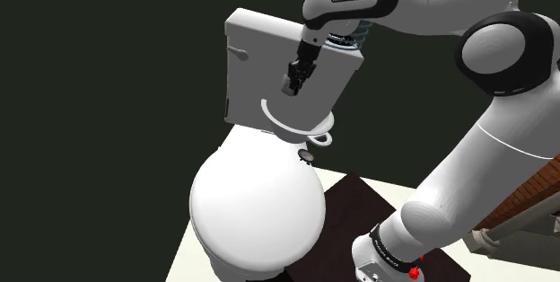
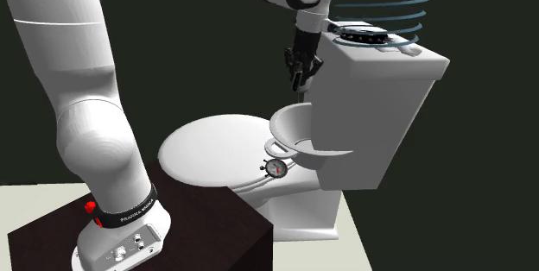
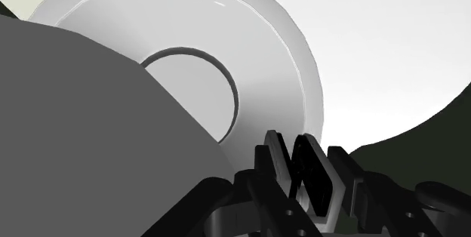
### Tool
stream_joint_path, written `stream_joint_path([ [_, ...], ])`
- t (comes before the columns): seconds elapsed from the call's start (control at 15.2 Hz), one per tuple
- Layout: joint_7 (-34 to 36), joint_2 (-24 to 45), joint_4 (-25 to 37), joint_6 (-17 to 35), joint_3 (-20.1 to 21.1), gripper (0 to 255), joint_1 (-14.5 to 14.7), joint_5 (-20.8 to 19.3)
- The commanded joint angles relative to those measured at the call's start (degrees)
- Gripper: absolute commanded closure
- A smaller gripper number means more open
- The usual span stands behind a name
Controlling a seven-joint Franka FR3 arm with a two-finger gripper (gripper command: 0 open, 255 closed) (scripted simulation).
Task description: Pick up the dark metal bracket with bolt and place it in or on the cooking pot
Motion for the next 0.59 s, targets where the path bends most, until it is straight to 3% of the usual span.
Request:
stream_joint_path([
  [0.0,-3.21,1.68,1.13,1.85,-2.86,255,-2.69,-4.74],
  [0.13,-4.56,2.33,1.27,2.30,-4.51,255,-2.30,-4.52],
  [0.2,-3.94,0.57,1.79,-2.97,-2.23,255,-0.04,7.70],
  [0.26,-3.94,0.57,1.79,-2.98,-2.26,0,-0.01,7.70],
  [0.53,8.94,-3.20,-0.02,7.47,-2.44,0,1.05,6.79],
])
